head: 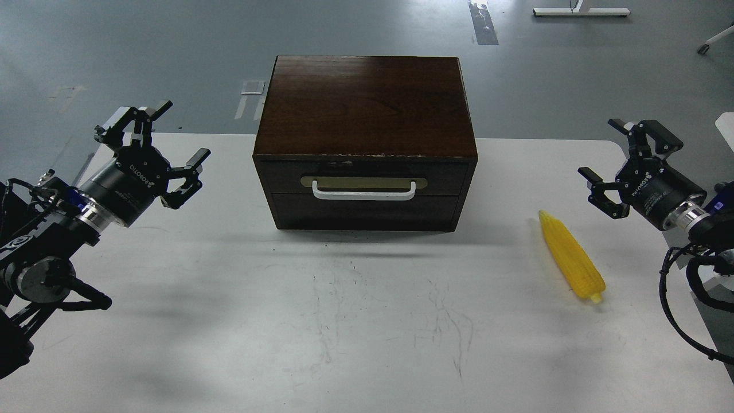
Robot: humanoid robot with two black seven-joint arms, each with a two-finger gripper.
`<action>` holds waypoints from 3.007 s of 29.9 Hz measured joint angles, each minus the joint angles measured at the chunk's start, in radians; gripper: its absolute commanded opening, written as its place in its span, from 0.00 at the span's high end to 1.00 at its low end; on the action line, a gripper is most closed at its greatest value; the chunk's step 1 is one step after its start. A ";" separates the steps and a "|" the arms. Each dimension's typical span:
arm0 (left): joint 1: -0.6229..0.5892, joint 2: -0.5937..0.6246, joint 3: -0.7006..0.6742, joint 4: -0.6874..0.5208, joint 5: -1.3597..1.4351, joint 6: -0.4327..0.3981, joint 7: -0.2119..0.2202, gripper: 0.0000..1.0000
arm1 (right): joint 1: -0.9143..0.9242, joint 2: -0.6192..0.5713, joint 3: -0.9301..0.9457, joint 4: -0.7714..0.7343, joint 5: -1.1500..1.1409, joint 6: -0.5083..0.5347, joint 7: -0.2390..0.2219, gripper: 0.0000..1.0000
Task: Put corn in drawer with both arms
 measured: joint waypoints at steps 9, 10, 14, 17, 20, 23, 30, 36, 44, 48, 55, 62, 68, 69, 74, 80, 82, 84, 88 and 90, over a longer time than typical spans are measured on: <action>-0.001 0.017 -0.008 0.002 -0.001 0.000 -0.006 0.02 | -0.002 -0.004 0.005 -0.004 0.000 0.000 0.000 0.00; -0.004 0.022 -0.008 0.004 -0.004 0.000 -0.006 0.02 | -0.002 -0.004 0.005 -0.005 0.000 0.000 0.000 0.00; -0.024 0.050 -0.016 0.015 -0.007 0.000 -0.011 0.02 | -0.002 -0.004 0.008 -0.005 0.000 0.000 0.000 0.00; -0.070 0.085 -0.026 0.018 0.006 0.000 -0.015 0.02 | -0.001 -0.007 0.016 -0.005 0.000 0.000 0.000 0.00; -0.143 0.104 -0.029 0.012 0.042 0.000 -0.022 0.02 | -0.001 -0.018 0.019 -0.005 0.000 0.000 0.000 0.00; -0.252 0.110 -0.027 -0.009 0.218 0.000 -0.037 0.02 | -0.001 -0.024 0.024 -0.005 0.000 0.000 0.000 0.00; -0.494 0.083 -0.014 -0.161 0.762 0.000 -0.098 0.02 | -0.001 -0.030 0.026 -0.005 0.000 0.000 0.000 0.00; -0.730 -0.035 0.131 -0.244 1.082 -0.001 -0.108 0.02 | -0.001 -0.032 0.026 -0.007 -0.001 0.000 0.000 0.00; -0.968 -0.183 0.483 -0.244 1.512 0.000 -0.108 0.02 | -0.001 -0.047 0.026 -0.009 -0.001 0.000 0.000 0.00; -1.034 -0.228 0.638 -0.235 1.618 0.000 -0.108 0.02 | -0.006 -0.059 0.026 -0.010 -0.001 0.000 0.000 0.00; -1.084 -0.298 0.805 -0.196 1.765 0.000 -0.108 0.02 | -0.007 -0.061 0.026 -0.009 0.000 0.000 0.000 0.00; -1.082 -0.328 0.877 -0.150 1.813 0.000 -0.108 0.02 | -0.007 -0.059 0.026 -0.009 0.000 0.000 0.000 0.00; -1.077 -0.342 0.908 -0.138 1.832 0.000 -0.108 0.02 | -0.007 -0.059 0.027 -0.010 0.000 0.000 0.000 0.00; -1.076 -0.346 0.909 -0.134 1.839 0.000 -0.108 0.02 | -0.007 -0.059 0.027 -0.010 0.000 0.000 0.000 0.00; -1.075 -0.365 0.939 -0.107 1.851 0.000 -0.108 0.02 | -0.007 -0.059 0.027 -0.010 0.000 0.000 0.000 0.00; -1.072 -0.375 0.952 -0.087 1.852 0.000 -0.108 0.02 | -0.007 -0.060 0.027 -0.010 -0.001 0.000 0.000 0.00; -1.070 -0.379 0.952 -0.080 1.852 0.000 -0.108 0.02 | -0.007 -0.060 0.027 -0.010 -0.001 0.000 0.000 0.00; -1.065 -0.379 0.953 -0.075 1.853 0.000 -0.108 0.02 | -0.007 -0.060 0.027 -0.010 -0.001 0.000 0.000 0.00; -1.056 -0.379 0.954 -0.071 1.853 0.000 -0.108 0.02 | -0.007 -0.060 0.027 -0.010 -0.001 0.000 0.000 0.00; -1.050 -0.379 0.954 -0.070 1.853 0.000 -0.108 0.02 | -0.007 -0.060 0.027 -0.010 -0.001 0.000 0.000 0.00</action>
